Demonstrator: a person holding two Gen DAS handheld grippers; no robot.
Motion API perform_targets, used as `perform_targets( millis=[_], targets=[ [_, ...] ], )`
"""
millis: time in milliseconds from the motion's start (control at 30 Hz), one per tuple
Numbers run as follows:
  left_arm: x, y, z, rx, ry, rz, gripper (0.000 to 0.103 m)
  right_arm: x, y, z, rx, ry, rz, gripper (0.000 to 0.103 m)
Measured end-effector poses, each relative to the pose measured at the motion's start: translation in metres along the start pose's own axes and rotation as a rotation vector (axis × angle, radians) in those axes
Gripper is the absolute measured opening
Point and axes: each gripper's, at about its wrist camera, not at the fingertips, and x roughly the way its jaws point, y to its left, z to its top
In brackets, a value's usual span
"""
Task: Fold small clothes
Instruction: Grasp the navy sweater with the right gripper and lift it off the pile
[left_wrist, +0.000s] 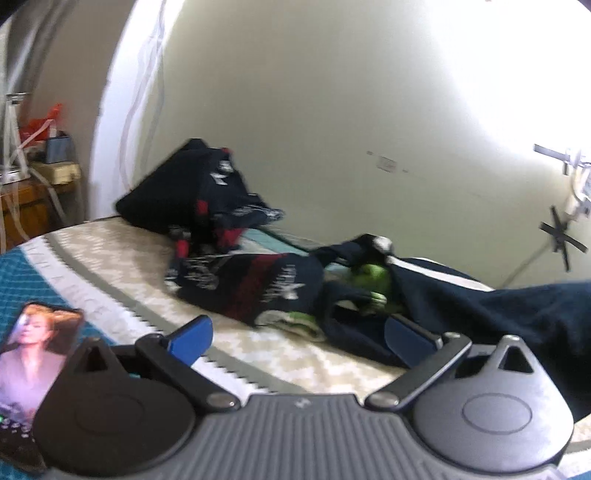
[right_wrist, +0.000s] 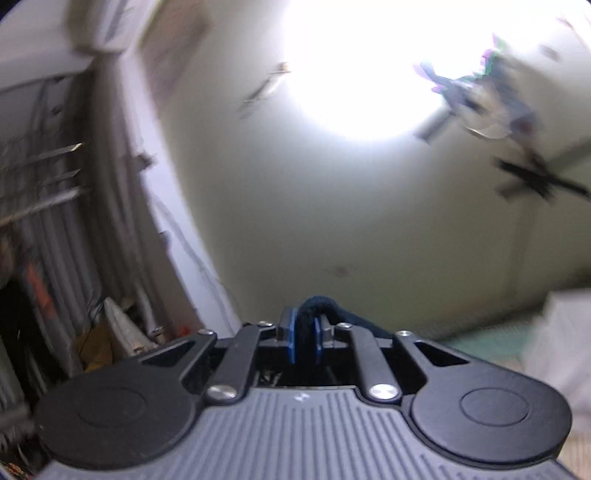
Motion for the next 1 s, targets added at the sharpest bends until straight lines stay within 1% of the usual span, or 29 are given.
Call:
perform_targets(
  millis=[67,133,167,267,300,333,367,400,433,467,500,533,600,667,700,800,867,900,933,1000],
  targets=[
    [0.012,-0.014,0.001,0.012,0.041,-0.038,0.103,-0.023,-0.023,-0.024,0.078,-0.024,-0.038,0.005],
    [0.028,-0.031,0.0,0.025,0.085,-0.085,0.103,-0.042,-0.038,-0.044,0.157,-0.028,-0.035,0.005],
    [0.038,-0.041,-0.001,0.034,0.112,-0.11,0.103,-0.048,-0.042,-0.051,0.173,-0.023,-0.034,0.005],
    [0.073,-0.082,-0.008,0.078,0.205,-0.203,0.103,-0.053,-0.04,-0.068,0.154,0.008,-0.089,0.005],
    [0.083,-0.094,-0.013,0.09,0.232,-0.214,0.103,-0.051,-0.037,-0.071,0.14,0.023,-0.109,0.006],
    [0.093,-0.103,-0.018,0.098,0.256,-0.221,0.103,-0.049,-0.035,-0.073,0.095,0.05,-0.153,0.006],
    [0.102,-0.11,-0.021,0.103,0.276,-0.222,0.103,-0.049,-0.033,-0.076,0.036,0.068,-0.226,0.007],
    [0.111,-0.115,-0.025,0.103,0.29,-0.214,0.102,-0.048,-0.033,-0.077,-0.02,0.084,-0.325,0.018],
    [0.115,-0.116,-0.027,0.095,0.299,-0.211,0.095,-0.048,-0.035,-0.078,-0.059,0.09,-0.413,0.029],
    [0.118,-0.117,-0.03,0.084,0.313,-0.215,0.085,-0.048,-0.037,-0.075,-0.082,0.081,-0.482,0.053],
    [0.12,-0.118,-0.034,0.074,0.337,-0.236,0.083,-0.049,-0.038,-0.071,-0.095,0.059,-0.541,0.058],
    [0.118,-0.118,-0.036,0.07,0.349,-0.258,0.082,-0.047,-0.038,-0.067,-0.109,0.043,-0.556,0.058],
    [0.109,-0.117,-0.042,0.092,0.332,-0.269,0.086,-0.035,-0.031,-0.057,-0.136,0.039,-0.512,0.058],
    [0.095,-0.111,-0.044,0.122,0.292,-0.262,0.091,-0.006,-0.019,-0.05,-0.186,0.061,-0.441,0.058],
    [0.087,-0.105,-0.043,0.131,0.27,-0.255,0.092,0.011,-0.013,-0.05,-0.218,0.08,-0.408,0.058],
    [0.069,-0.084,-0.041,0.152,0.204,-0.221,0.097,0.079,0.008,-0.053,-0.31,0.177,-0.311,0.058],
    [0.06,-0.065,-0.039,0.166,0.142,-0.151,0.099,0.134,0.022,-0.061,-0.353,0.26,-0.235,0.057],
    [0.058,-0.056,-0.036,0.156,0.123,-0.12,0.099,0.158,0.029,-0.065,-0.364,0.299,-0.208,0.057],
    [0.057,-0.046,-0.034,0.131,0.112,-0.1,0.099,0.191,0.034,-0.07,-0.373,0.348,-0.184,0.057],
    [0.054,-0.026,-0.028,0.044,0.092,-0.1,0.099,0.245,0.044,-0.077,-0.375,0.423,-0.174,0.057]
  ],
)
